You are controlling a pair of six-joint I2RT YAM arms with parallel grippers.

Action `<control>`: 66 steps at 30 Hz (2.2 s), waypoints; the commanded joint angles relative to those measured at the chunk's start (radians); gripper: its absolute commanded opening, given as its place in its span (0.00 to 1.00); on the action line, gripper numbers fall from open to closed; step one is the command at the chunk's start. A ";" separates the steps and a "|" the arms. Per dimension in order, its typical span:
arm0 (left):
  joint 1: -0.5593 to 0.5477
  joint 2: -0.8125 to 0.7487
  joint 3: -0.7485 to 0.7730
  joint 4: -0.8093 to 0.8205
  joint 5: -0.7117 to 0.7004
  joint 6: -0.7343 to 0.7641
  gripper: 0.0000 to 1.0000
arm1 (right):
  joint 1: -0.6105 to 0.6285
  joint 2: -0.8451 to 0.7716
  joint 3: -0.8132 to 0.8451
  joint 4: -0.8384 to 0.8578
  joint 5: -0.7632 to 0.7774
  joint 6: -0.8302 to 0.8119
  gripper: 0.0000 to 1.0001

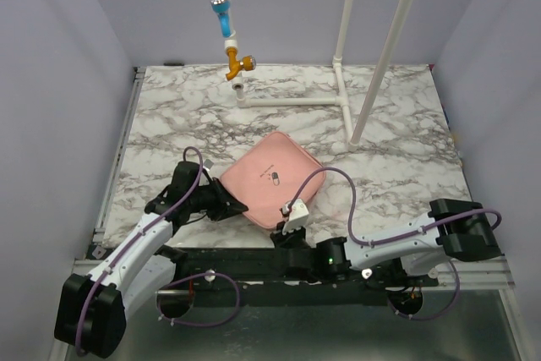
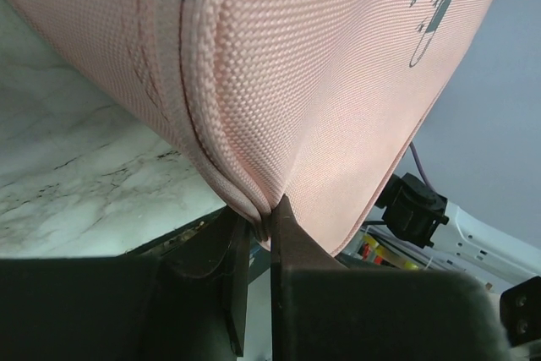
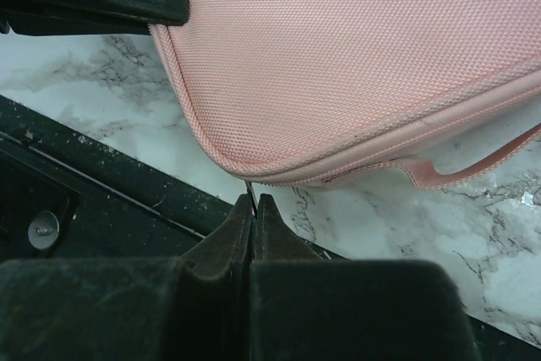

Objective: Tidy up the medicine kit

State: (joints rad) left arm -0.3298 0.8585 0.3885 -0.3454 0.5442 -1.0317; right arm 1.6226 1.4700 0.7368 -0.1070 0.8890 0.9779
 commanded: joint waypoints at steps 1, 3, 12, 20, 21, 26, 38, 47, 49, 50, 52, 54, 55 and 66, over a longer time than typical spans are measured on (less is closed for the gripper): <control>0.009 -0.019 0.009 -0.010 -0.056 0.106 0.00 | -0.005 -0.022 -0.037 -0.271 0.122 0.087 0.01; 0.009 -0.022 0.011 -0.018 -0.056 0.114 0.00 | -0.004 -0.020 -0.020 -0.334 0.146 0.129 0.01; 0.016 -0.054 0.015 -0.050 -0.062 0.134 0.00 | -0.006 -0.007 0.043 -0.584 0.209 0.299 0.01; 0.026 -0.098 0.031 -0.103 -0.061 0.162 0.00 | -0.042 -0.017 0.040 -0.655 0.242 0.377 0.01; 0.026 -0.102 0.034 -0.112 -0.058 0.167 0.00 | -0.053 -0.023 0.039 -0.644 0.246 0.355 0.01; 0.028 -0.106 0.039 -0.132 -0.041 0.187 0.00 | -0.121 -0.076 0.007 -0.518 0.254 0.192 0.01; 0.031 -0.096 0.030 -0.106 -0.009 0.180 0.00 | -0.209 -0.226 -0.090 -0.214 0.093 -0.093 0.00; 0.031 -0.085 0.002 -0.054 0.030 0.133 0.19 | -0.207 -0.157 -0.050 -0.195 -0.083 -0.053 0.46; 0.031 -0.089 0.005 -0.054 0.037 0.129 0.27 | -0.205 -0.161 -0.048 -0.169 -0.120 -0.063 0.48; 0.031 -0.094 0.008 -0.055 0.038 0.126 0.32 | -0.206 -0.167 -0.049 -0.155 -0.136 -0.065 0.49; 0.031 -0.100 0.014 -0.060 0.041 0.124 0.40 | -0.204 -0.179 -0.052 -0.129 -0.158 -0.072 0.51; 0.031 -0.105 0.022 -0.066 0.046 0.123 0.45 | -0.200 -0.190 -0.058 -0.095 -0.187 -0.084 0.52; 0.031 -0.108 0.026 -0.070 0.048 0.123 0.46 | -0.198 -0.191 -0.062 -0.076 -0.201 -0.089 0.52; 0.031 -0.111 0.041 -0.075 0.056 0.122 0.50 | -0.121 -0.114 -0.010 -0.007 -0.232 -0.099 0.60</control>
State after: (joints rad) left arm -0.2966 0.7551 0.3981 -0.4282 0.5732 -0.9245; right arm 1.4708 1.3197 0.6884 -0.1604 0.6750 0.8879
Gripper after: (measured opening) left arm 0.493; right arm 0.592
